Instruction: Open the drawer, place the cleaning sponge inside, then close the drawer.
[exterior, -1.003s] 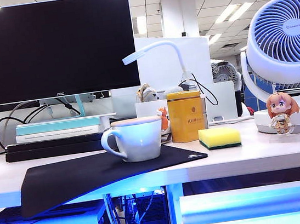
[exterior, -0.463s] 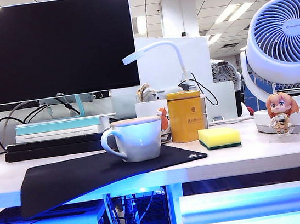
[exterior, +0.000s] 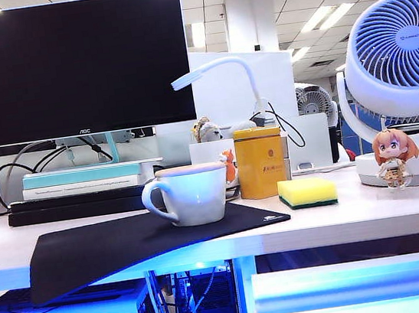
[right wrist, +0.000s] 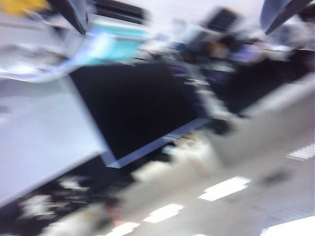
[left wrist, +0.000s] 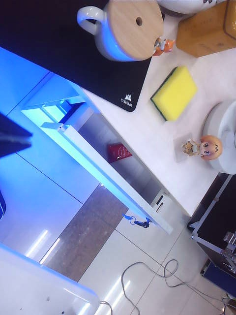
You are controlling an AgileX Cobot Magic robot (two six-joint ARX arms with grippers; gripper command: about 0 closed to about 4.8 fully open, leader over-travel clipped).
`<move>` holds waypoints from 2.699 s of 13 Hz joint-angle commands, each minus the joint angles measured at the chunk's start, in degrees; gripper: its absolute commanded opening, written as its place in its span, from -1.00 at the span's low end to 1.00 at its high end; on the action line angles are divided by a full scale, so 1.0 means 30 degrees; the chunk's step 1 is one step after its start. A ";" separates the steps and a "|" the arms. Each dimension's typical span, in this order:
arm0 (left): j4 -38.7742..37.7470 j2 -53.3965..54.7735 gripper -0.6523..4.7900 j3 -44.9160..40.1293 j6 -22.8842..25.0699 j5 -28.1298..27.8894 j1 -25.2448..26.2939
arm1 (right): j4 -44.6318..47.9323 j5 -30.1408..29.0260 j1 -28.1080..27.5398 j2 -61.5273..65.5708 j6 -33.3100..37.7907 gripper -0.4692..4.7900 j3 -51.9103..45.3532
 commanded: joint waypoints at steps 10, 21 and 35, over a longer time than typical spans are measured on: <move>0.0189 -0.0015 -0.78 0.0029 0.0073 0.0102 -0.0015 | -1.4382 0.4845 0.4575 0.0452 -0.8488 1.00 0.0481; 0.0189 -0.0015 -0.78 0.0022 0.0073 0.0131 -0.0015 | -1.9518 1.2517 0.6091 0.1654 -1.4906 1.00 0.0466; 0.0124 -0.0015 -0.78 0.0022 0.0080 0.0102 -0.0015 | -1.6385 1.3260 0.6229 0.5712 -1.4710 1.00 -0.7140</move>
